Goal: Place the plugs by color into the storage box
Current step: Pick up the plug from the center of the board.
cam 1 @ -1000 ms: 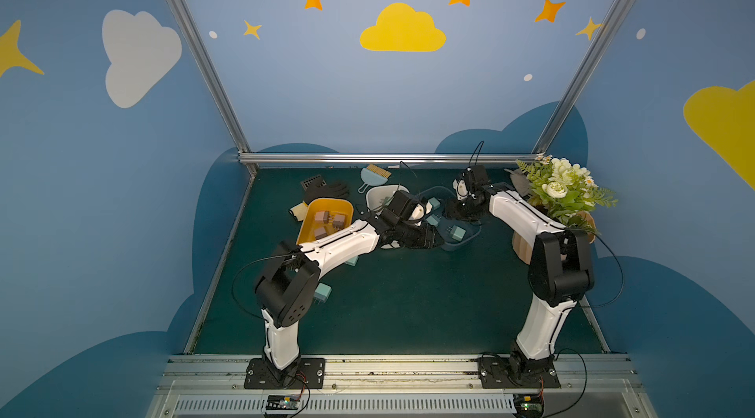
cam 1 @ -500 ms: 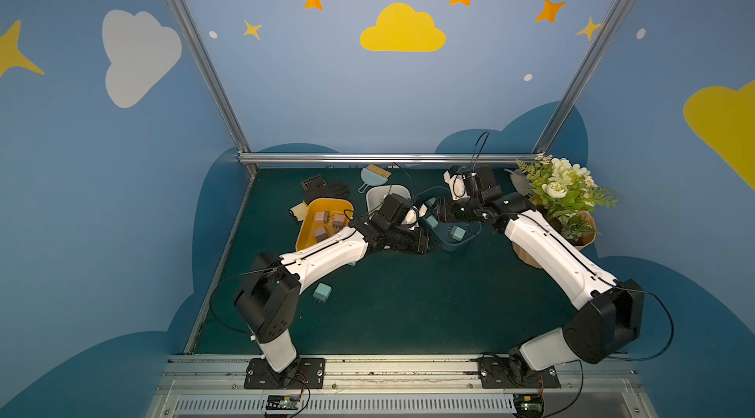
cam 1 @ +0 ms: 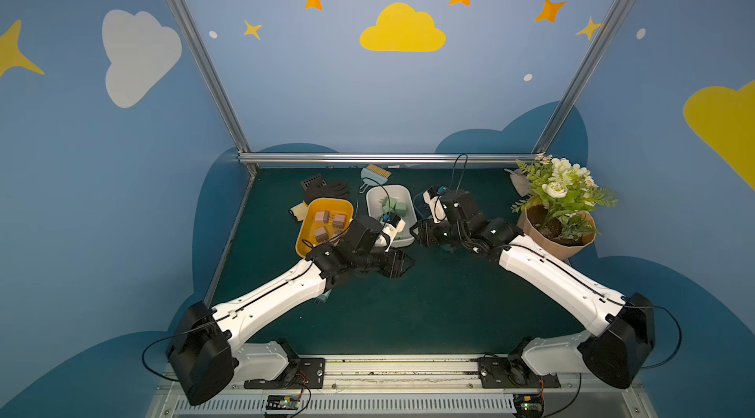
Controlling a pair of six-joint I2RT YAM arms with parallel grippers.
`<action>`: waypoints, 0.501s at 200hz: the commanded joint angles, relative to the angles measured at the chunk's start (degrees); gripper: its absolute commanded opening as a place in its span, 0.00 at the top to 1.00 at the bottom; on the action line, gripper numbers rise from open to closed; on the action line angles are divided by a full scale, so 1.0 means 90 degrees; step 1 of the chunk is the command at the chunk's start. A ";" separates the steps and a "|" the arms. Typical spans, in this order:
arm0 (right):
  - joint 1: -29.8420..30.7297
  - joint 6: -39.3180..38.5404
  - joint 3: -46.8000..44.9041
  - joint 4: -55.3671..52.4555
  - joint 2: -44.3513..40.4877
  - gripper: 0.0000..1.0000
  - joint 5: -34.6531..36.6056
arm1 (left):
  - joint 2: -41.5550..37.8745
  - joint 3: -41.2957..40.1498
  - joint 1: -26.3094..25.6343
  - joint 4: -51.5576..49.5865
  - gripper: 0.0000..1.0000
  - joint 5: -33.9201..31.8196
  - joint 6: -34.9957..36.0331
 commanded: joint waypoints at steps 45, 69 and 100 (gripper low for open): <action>0.0481 -0.0248 0.0327 0.0533 0.0795 0.37 0.0040 | -0.1505 -0.0847 0.0031 -0.1032 0.46 -0.1339 0.0095; 0.0557 -0.0414 0.0537 0.0591 0.1164 0.37 -0.0182 | -0.1955 -0.1118 0.0053 -0.1254 0.46 -0.1483 -0.0082; 0.0600 -0.0786 0.0852 0.0661 0.1754 0.37 -0.0452 | -0.2302 -0.1403 0.0109 -0.1521 0.46 -0.1541 -0.0382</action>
